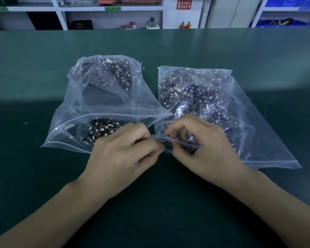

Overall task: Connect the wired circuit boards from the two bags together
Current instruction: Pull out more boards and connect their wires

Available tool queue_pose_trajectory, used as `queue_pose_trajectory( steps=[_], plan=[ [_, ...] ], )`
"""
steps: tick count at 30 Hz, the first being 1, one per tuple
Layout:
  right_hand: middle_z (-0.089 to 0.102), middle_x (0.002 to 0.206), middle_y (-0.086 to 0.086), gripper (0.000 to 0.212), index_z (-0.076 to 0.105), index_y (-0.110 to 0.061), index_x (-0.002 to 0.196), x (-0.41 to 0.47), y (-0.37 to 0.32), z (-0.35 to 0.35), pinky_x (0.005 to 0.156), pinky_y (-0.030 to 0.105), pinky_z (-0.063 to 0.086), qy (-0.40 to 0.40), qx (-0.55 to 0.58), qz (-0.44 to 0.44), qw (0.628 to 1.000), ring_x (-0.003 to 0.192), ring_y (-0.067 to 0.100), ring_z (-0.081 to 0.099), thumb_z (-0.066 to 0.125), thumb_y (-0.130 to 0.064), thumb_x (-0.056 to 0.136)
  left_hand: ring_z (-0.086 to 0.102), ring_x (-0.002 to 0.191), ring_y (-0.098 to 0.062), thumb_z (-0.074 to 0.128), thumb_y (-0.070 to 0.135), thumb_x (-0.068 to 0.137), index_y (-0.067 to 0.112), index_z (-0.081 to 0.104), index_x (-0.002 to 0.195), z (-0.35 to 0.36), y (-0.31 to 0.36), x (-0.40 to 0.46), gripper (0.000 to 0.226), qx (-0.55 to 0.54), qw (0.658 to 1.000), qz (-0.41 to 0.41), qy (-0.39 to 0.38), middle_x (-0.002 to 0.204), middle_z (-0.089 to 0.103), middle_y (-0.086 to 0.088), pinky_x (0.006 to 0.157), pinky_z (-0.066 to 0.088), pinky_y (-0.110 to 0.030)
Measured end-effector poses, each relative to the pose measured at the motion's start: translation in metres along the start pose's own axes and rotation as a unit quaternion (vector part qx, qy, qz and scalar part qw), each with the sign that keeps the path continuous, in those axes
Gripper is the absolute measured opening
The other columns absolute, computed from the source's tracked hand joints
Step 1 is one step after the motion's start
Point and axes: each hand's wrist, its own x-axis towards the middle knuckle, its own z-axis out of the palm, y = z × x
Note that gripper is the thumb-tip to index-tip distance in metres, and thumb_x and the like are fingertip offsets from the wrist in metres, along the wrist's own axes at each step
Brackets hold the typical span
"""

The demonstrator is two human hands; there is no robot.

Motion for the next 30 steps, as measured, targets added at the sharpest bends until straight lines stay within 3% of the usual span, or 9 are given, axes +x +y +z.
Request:
queue_pose_trajectory(
  steps=[3,6,9,11,15,19,22,25,30],
  plan=[
    [0.062,0.093,-0.018,0.031,0.073,-0.019,0.103,0.0,-0.001,0.001,0.07,0.027,0.053,0.006,0.005,-0.005,1.0,0.078,0.013,0.062,0.075,0.003,0.081,0.053,0.064,-0.018,0.075,0.016,0.099,0.022,0.079,0.083,-0.002,0.0,0.002,0.018,0.062,0.997,0.027,-0.026,0.074,0.055,0.002,0.047,0.04,-0.032],
    [0.059,0.093,-0.022,0.033,0.073,-0.02,0.103,-0.001,-0.001,0.002,0.072,0.017,0.048,-0.003,-0.003,-0.017,1.0,0.081,0.004,0.059,0.073,0.003,0.08,0.053,0.059,-0.021,0.088,0.012,0.088,0.024,0.079,0.086,-0.002,0.0,0.002,0.015,0.105,0.99,0.031,-0.083,0.069,0.051,0.002,0.043,0.038,-0.033],
    [0.056,0.092,-0.022,0.033,0.073,-0.021,0.102,-0.001,0.001,0.004,0.071,0.021,0.048,-0.023,-0.014,-0.018,0.999,0.081,-0.002,0.055,0.072,0.004,0.08,0.059,0.057,-0.023,0.076,0.023,0.097,0.025,0.08,0.09,-0.001,0.004,0.0,0.008,0.097,0.988,0.028,-0.114,0.065,0.052,0.004,0.04,0.044,-0.034],
    [0.052,0.091,-0.025,0.031,0.073,-0.021,0.1,-0.001,0.002,0.005,0.069,0.025,0.049,-0.026,-0.013,-0.016,0.999,0.079,-0.002,0.053,0.071,0.003,0.081,0.061,0.055,-0.021,0.064,0.032,0.103,0.029,0.081,0.096,-0.002,0.005,-0.001,0.019,0.091,0.989,0.018,-0.115,0.064,0.053,0.005,0.04,0.043,-0.033],
    [0.052,0.092,-0.026,0.029,0.073,-0.022,0.101,-0.001,0.003,0.005,0.069,0.027,0.05,-0.022,-0.006,-0.016,1.0,0.076,0.003,0.054,0.07,0.0,0.081,0.06,0.055,-0.014,0.061,0.034,0.106,0.031,0.083,0.11,-0.007,0.002,-0.002,0.022,0.037,0.995,0.021,-0.093,0.066,0.057,0.009,0.045,0.041,-0.026],
    [0.05,0.09,-0.027,0.028,0.072,-0.022,0.101,-0.001,0.005,0.005,0.068,0.026,0.047,-0.026,-0.01,-0.011,1.0,0.077,0.0,0.053,0.069,-0.003,0.081,0.047,0.054,-0.007,0.064,0.049,0.103,0.027,0.069,0.084,-0.016,-0.004,-0.004,0.029,-0.009,0.995,-0.004,-0.102,0.065,0.046,0.015,0.044,0.039,-0.027],
    [0.05,0.091,-0.028,0.028,0.072,-0.022,0.102,-0.002,0.005,0.006,0.068,0.03,0.051,-0.026,-0.012,-0.007,1.0,0.077,0.0,0.053,0.069,-0.003,0.082,0.038,0.055,-0.002,0.06,0.07,0.095,0.029,0.062,0.081,-0.024,-0.01,-0.003,0.044,0.002,0.989,-0.026,-0.143,0.066,0.034,0.019,0.047,0.029,-0.021],
    [0.052,0.092,-0.026,0.028,0.072,-0.024,0.102,-0.002,0.004,0.006,0.069,0.032,0.053,-0.023,-0.013,-0.001,1.0,0.076,0.003,0.055,0.067,-0.006,0.082,0.042,0.059,0.001,0.056,0.076,0.09,0.035,0.071,0.086,-0.024,-0.017,-0.004,0.045,-0.004,0.985,-0.027,-0.172,0.071,0.043,0.02,0.049,0.036,-0.021],
    [0.053,0.092,-0.023,0.027,0.072,-0.024,0.102,-0.002,0.004,0.005,0.068,0.032,0.053,-0.023,-0.018,0.002,1.0,0.076,0.005,0.055,0.067,-0.007,0.083,0.059,0.063,-0.002,0.061,0.067,0.095,0.039,0.079,0.085,-0.026,-0.019,-0.003,0.035,-0.039,0.981,-0.018,-0.187,0.079,0.061,0.018,0.048,0.047,-0.026]
  ],
)
